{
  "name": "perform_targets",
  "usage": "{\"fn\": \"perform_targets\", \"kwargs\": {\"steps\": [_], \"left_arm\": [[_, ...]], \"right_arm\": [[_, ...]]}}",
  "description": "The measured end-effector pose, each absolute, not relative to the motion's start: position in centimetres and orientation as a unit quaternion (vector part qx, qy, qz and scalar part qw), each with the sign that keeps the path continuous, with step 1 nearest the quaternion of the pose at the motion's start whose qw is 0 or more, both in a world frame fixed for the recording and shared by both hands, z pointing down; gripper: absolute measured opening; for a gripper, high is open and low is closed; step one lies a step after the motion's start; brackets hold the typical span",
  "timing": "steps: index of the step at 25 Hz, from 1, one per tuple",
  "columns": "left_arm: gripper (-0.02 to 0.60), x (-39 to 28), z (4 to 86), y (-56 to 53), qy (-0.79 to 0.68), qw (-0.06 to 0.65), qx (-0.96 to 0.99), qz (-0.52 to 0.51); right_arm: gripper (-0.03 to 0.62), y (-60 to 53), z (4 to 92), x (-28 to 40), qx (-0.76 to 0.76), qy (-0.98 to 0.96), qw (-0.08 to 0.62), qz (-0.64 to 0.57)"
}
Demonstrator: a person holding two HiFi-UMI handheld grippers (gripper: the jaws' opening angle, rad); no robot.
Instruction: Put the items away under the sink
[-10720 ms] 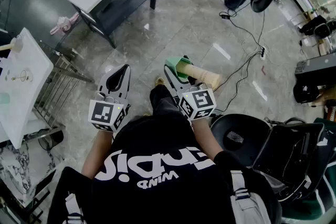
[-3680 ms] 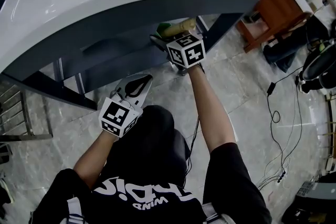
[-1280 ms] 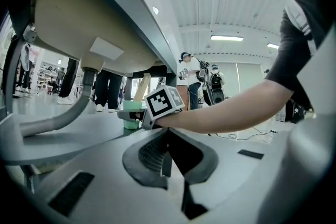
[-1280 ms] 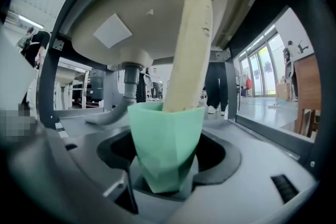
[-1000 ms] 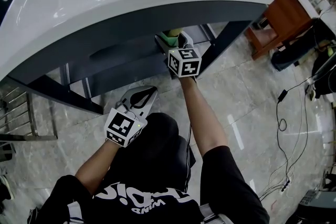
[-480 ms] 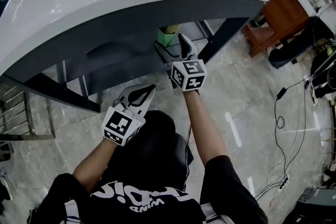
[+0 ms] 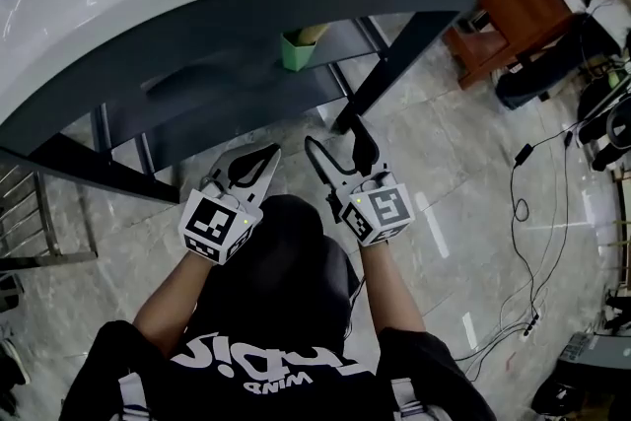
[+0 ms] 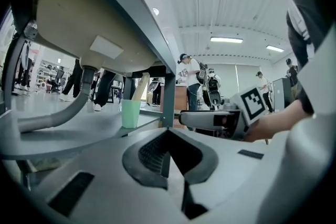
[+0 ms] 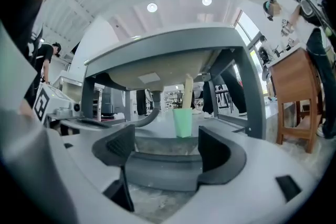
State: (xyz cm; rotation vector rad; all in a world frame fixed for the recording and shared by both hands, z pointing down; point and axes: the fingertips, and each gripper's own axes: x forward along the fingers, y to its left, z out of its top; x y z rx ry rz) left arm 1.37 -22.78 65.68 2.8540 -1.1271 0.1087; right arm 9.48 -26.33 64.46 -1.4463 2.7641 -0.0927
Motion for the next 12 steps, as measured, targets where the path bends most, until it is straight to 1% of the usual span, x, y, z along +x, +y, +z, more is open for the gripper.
{"fn": "perform_targets", "kwargs": {"steps": [2, 3, 4, 5, 7, 9, 12], "left_arm": [[0.017, 1.5, 65.7, -22.8, -0.366, 0.036, 0.929, 0.034], [0.017, 1.6, 65.7, -22.7, -0.365, 0.035, 0.93, 0.033], [0.017, 1.7, 65.7, -22.7, -0.363, 0.034, 0.931, 0.033], [0.017, 1.7, 65.6, -22.7, -0.361, 0.034, 0.931, 0.032], [0.017, 1.8, 65.4, -22.7, -0.359, 0.036, 0.932, 0.029], [0.017, 2.0, 65.0, -22.3, -0.354, 0.04, 0.934, 0.026], [0.017, 2.3, 63.7, -21.7, -0.347, 0.045, 0.936, 0.029]], "right_arm": [[0.378, -25.2, 64.7, 9.0, -0.459, 0.888, 0.0, -0.018], [0.334, -24.9, 64.8, 8.8, -0.456, 0.89, -0.004, -0.016], [0.259, -24.7, 64.8, 8.5, -0.453, 0.891, -0.007, -0.015], [0.203, -24.6, 64.7, 8.3, -0.452, 0.892, -0.007, -0.015], [0.128, -24.4, 64.3, 8.3, -0.461, 0.887, -0.003, -0.016], [0.029, -24.0, 63.7, 8.5, -0.473, 0.881, -0.002, -0.013], [0.018, -23.0, 62.1, 8.5, -0.476, 0.879, 0.001, -0.014]]}}
